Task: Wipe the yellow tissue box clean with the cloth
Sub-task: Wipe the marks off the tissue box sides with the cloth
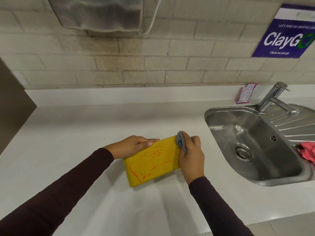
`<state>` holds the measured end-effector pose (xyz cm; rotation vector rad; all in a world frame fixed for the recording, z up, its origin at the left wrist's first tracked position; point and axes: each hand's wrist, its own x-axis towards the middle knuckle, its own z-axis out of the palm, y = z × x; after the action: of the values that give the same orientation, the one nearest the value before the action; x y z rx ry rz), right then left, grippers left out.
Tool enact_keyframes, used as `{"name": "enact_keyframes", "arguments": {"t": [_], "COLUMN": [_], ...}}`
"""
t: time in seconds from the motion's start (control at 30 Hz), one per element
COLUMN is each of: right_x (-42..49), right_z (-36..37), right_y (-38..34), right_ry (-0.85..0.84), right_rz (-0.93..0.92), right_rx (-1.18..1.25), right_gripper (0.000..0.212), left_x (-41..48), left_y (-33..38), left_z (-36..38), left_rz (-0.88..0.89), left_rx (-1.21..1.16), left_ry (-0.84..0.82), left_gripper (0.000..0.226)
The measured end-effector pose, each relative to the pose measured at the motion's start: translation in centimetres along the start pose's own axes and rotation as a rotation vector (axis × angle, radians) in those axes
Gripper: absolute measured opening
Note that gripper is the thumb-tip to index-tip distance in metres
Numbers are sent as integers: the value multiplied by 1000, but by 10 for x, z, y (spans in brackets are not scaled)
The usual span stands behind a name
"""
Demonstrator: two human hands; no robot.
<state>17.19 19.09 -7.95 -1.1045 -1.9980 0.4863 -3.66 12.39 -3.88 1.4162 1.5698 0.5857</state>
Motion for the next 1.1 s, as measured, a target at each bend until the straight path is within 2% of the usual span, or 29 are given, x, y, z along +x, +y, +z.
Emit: {"name": "enact_keyframes", "arguments": {"t": [0.1, 0.27, 0.33, 0.47, 0.53, 0.77, 0.83, 1.0, 1.1], "right_x": [2, -18, -20, -8, -1, -14, -16, -2, 0], "right_z": [-2, -9, -12, -4, 3, 1, -5, 1, 7], "right_y": [-2, 6, 9, 5, -3, -8, 1, -1, -13], "right_ry": [-92, -219, -202, -48, -10, -241, -233, -111, -143], "right_rz": [-85, -263, -223, 31, 99, -164, -160, -2, -48], "right_rx": [-48, -141, -117, 37, 101, 23, 8, 53, 72], "right_gripper": [51, 51, 48, 46, 45, 45, 45, 45, 44], "left_x": [0, 2, 2, 2, 2, 5, 5, 5, 6], "left_y": [-1, -5, -5, -4, -4, -7, -7, -8, -8], "left_z": [0, -2, -3, -4, -4, -5, -5, -3, -2], "left_rz": [0, -14, -10, -14, -16, -35, -33, -38, -41], "left_rx": [-13, -33, -34, -45, -43, -56, -63, -72, -61], "left_ry": [-4, 2, -3, -12, -16, -21, -28, -17, -9], "left_gripper": [26, 26, 26, 27, 26, 25, 25, 26, 25]}}
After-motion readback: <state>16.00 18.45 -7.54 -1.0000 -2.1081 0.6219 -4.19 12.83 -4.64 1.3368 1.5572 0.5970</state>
